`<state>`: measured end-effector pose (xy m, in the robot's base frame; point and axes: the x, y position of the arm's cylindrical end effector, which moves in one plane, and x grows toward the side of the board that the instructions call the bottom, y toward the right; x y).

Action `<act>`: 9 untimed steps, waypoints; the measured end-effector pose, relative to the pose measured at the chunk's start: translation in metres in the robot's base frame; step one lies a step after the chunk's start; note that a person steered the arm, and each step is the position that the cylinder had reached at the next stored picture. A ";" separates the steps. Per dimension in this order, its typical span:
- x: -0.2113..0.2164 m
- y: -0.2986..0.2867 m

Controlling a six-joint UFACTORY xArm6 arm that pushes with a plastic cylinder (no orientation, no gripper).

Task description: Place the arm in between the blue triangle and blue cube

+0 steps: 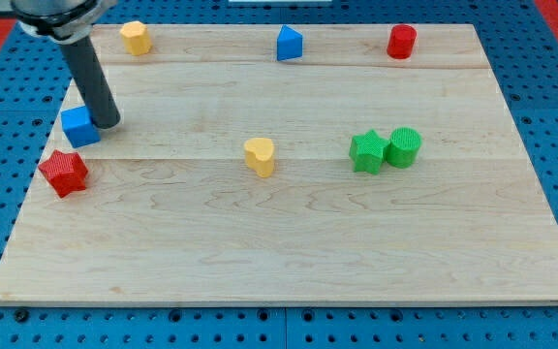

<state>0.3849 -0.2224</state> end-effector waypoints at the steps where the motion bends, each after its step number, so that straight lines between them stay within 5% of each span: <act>1: 0.000 0.017; 3: 0.000 0.087; 9: -0.022 0.088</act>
<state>0.3630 -0.1343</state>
